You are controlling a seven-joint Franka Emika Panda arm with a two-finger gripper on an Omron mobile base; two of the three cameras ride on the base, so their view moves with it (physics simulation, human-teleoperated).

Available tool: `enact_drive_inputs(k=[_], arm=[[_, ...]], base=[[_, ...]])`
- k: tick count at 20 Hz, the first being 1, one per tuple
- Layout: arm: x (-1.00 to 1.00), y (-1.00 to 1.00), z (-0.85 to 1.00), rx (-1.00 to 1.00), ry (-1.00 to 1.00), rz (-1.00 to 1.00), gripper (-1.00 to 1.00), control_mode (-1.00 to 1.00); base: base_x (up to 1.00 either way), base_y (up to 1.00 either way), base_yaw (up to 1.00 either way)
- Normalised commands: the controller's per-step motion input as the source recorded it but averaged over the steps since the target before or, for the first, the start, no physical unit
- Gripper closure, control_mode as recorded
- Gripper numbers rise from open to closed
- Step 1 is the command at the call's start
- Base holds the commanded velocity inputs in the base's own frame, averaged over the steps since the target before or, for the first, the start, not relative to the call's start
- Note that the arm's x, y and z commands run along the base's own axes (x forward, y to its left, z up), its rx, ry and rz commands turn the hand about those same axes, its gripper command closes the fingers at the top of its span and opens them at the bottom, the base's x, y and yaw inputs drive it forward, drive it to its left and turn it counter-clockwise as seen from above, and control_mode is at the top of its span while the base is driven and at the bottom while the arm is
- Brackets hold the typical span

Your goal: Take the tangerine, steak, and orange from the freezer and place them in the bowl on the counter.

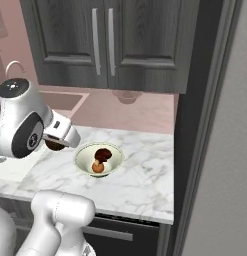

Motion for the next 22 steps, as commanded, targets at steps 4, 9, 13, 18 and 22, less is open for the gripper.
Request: enact_drive_inputs(k=[4,9,13,18,22], arm=[[0.92,0.0,-0.65,0.0,0.16,0.01,1.0,-1.0],[0.84,0.0,-0.74,0.0,0.16,0.01,1.0,-1.0],[0.76,0.0,-0.91,0.0,0.15,0.01,1.0,-1.0],[0.88,0.0,-0.61,0.0,0.14,0.0,1.0,-1.0],[0.97,0.0,-0.52,0.0,0.15,0.0,1.0,-1.0]], base=[[0.0,0.0,0.0],[0.0,0.0,0.0],[0.0,0.0,0.0],[0.0,0.0,0.0],[0.0,0.0,0.0]])
